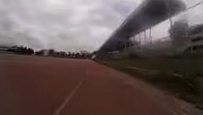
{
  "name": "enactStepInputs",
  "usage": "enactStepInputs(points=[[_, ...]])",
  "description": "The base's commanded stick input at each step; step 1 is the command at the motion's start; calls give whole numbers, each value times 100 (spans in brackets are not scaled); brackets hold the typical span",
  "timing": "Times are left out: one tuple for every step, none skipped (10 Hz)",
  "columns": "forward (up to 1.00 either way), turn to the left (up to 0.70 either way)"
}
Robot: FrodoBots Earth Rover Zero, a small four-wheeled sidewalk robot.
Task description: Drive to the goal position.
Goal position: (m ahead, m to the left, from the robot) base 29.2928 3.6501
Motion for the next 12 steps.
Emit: enactStepInputs(points=[[85,0],[85,0],[85,0],[85,0],[85,0],[85,0],[85,0],[85,0],[85,0],[85,0],[85,0],[85,0]])
